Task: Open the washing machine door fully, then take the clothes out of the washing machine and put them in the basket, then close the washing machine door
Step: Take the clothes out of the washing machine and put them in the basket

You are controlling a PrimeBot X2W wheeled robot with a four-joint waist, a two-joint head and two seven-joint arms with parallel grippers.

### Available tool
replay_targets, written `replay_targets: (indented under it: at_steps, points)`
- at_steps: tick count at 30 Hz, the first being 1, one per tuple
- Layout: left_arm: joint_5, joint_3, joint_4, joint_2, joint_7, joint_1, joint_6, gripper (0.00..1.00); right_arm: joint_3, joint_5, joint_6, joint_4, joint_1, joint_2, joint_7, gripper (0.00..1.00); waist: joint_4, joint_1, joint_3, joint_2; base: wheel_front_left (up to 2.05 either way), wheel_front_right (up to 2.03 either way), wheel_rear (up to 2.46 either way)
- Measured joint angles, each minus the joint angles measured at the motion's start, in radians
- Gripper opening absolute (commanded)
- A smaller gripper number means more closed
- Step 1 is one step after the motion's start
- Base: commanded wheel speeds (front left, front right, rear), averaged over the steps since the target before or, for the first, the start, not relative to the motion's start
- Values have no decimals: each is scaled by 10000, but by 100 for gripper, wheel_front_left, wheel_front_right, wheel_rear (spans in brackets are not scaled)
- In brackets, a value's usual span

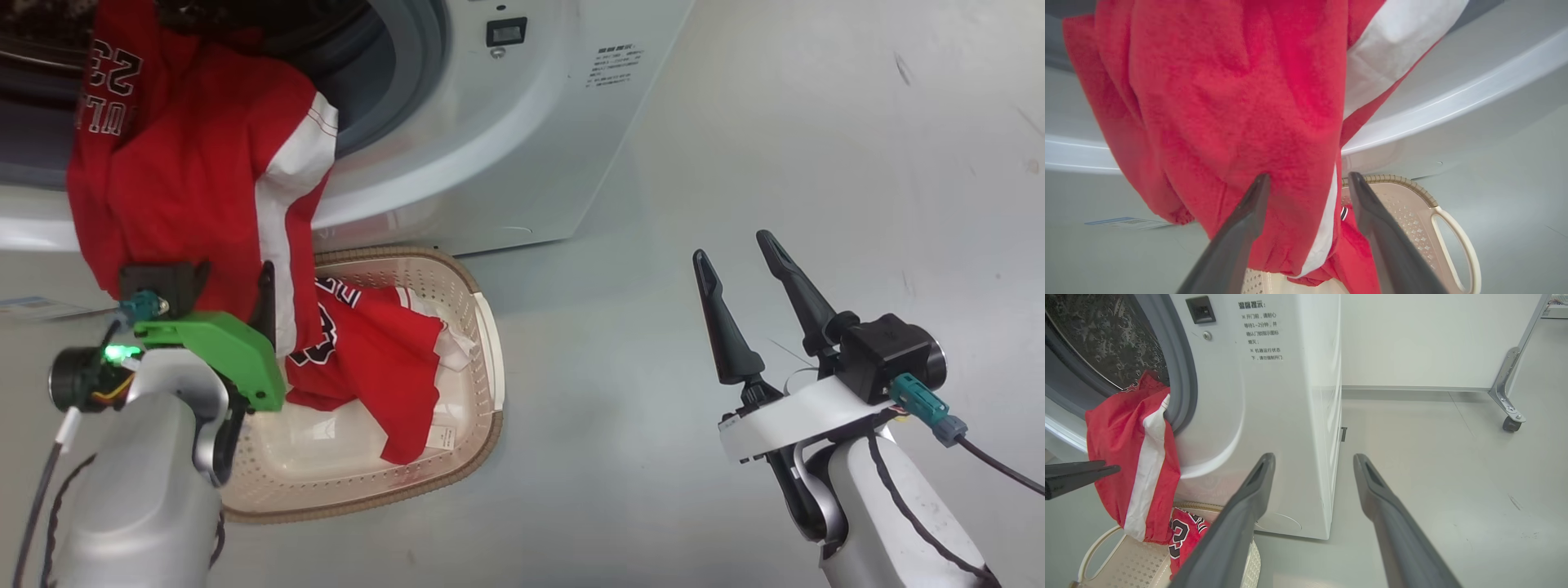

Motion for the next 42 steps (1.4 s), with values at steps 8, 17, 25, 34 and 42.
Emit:
replay_targets:
  at_steps: [8, 17, 25, 34, 42]
  points:
    - [-33, 489, 851, 79, -92, -1136, 395, 100, -33, 0, 2, 63, -219, 38, -17, 100, -319, 0, 387, 0, 0, 0, 0]
    - [-12, 594, 1601, 125, -433, -1482, 732, 0, -92, 4, 2, 138, -342, 84, -96, 100, -400, 0, 510, 0, 0, 0, 0]
    - [-10, 617, 1785, 61, -1244, -1516, 727, 0, -190, 10, -12, 236, -377, 94, -140, 100, -332, 0, 545, 0, 0, 0, 0]
    - [-10, 422, 1444, -506, -2401, -1227, 487, 0, -558, 31, -119, 288, -374, 50, -196, 100, 98, 0, 470, 0, 0, 0, 0]
    - [140, 270, 545, -637, -2546, -722, 368, 0, -617, 29, -140, 408, -346, -111, -240, 100, 548, 0, 204, 0, 0, 0, 0]
